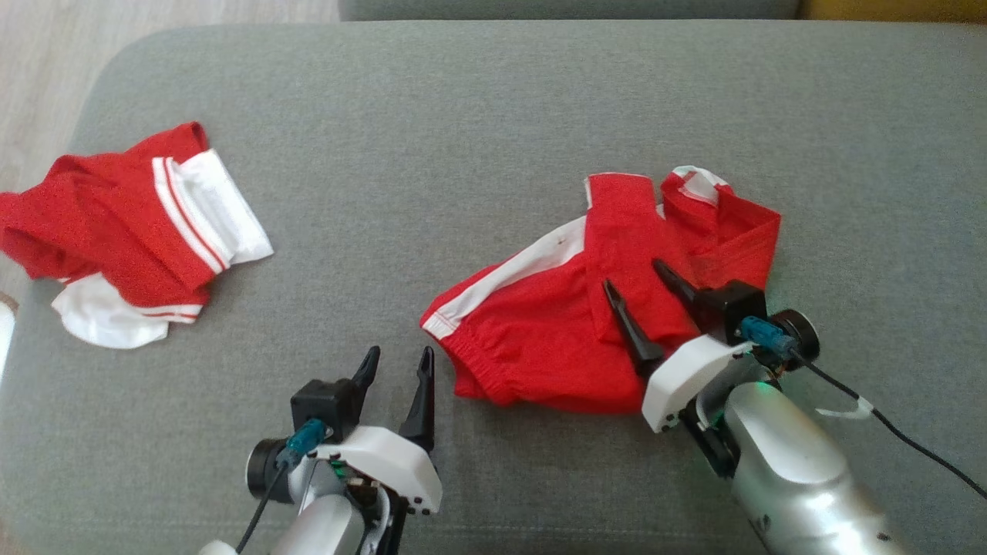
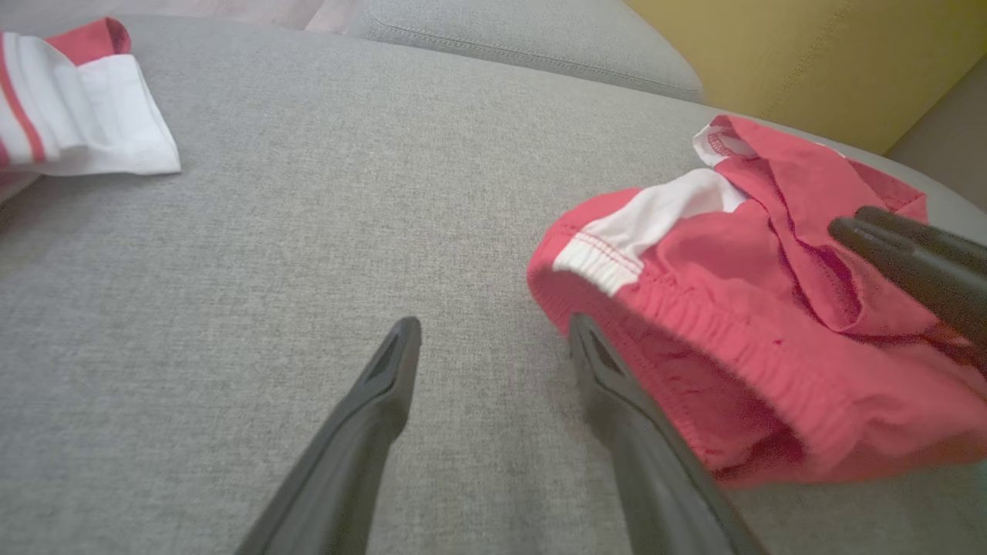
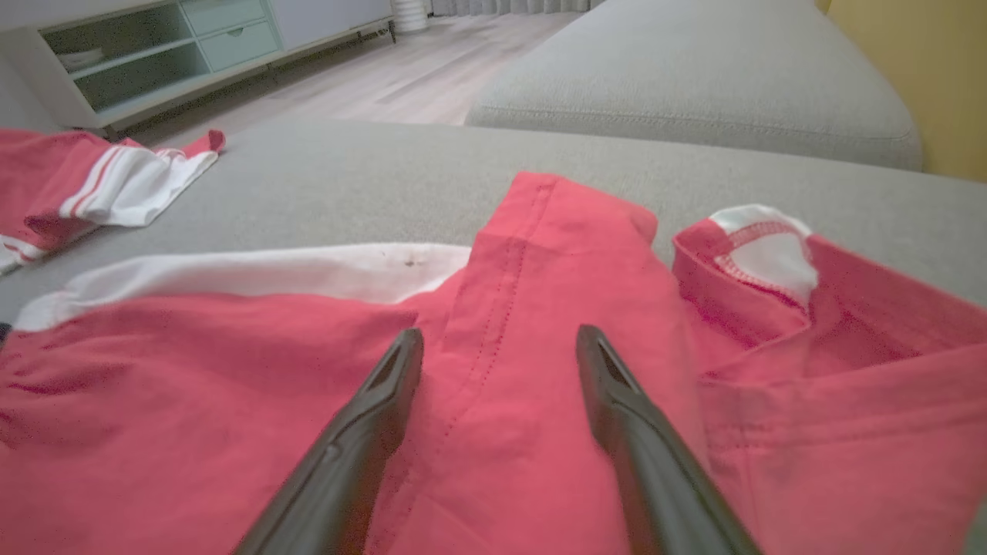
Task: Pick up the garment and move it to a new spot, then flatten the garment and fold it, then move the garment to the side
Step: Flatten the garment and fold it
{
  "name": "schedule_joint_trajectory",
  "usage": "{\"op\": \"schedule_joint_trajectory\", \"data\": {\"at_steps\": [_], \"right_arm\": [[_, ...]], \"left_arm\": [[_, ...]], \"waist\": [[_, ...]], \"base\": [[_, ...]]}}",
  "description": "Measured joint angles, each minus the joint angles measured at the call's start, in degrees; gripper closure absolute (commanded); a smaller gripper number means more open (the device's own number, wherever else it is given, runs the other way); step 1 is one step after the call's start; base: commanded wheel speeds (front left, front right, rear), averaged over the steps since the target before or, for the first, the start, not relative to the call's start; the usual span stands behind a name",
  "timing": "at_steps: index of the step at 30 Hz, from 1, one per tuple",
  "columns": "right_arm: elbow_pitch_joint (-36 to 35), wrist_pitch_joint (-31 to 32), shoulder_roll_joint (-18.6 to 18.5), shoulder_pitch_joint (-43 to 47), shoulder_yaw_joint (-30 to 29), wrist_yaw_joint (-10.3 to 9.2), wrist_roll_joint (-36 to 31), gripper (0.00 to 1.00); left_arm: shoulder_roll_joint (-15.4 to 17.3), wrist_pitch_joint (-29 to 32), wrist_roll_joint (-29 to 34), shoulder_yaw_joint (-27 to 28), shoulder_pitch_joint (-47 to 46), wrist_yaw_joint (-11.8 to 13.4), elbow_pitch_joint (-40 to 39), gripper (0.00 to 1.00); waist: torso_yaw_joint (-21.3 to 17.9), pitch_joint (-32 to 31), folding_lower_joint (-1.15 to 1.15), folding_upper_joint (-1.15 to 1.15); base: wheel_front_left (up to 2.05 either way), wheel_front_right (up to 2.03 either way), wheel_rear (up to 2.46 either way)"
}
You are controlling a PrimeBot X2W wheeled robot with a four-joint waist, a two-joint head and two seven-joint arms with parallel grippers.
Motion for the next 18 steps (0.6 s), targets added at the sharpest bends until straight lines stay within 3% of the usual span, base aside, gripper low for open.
{"op": "schedule_joint_trajectory", "data": {"at_steps": [6, 7, 9, 18], "right_arm": [[7.60, 0.07, 0.00, -2.42, 0.83, 0.00, 0.68, 0.00], [8.34, 0.07, 0.00, -2.66, 1.22, 0.00, 1.40, 0.19], [9.05, 0.07, 0.00, -3.03, 2.14, 0.00, 2.60, 1.00], [5.80, 0.07, -0.04, -3.22, 0.86, 0.00, 5.01, 1.00]], "left_arm": [[0.00, 0.00, -0.56, -0.71, -0.10, 0.02, -0.37, 0.00], [0.00, 0.00, -0.57, -0.76, -0.10, 0.03, -0.41, 0.00], [0.00, 0.00, -1.08, -0.81, -0.10, 0.01, -0.38, 0.00], [0.00, 0.00, -1.12, -0.46, -0.12, -0.03, -0.24, 0.00]], "waist": [[1.19, 0.51, 0.00, 0.00], [1.28, 0.63, 0.00, 0.00], [1.33, 0.83, 0.00, 0.00], [-0.10, 0.51, 0.00, 0.00]], "base": [[0.00, 0.00, 0.00], [0.00, 0.00, 0.00], [0.00, 0.00, 0.00], [0.00, 0.00, 0.00]]}}
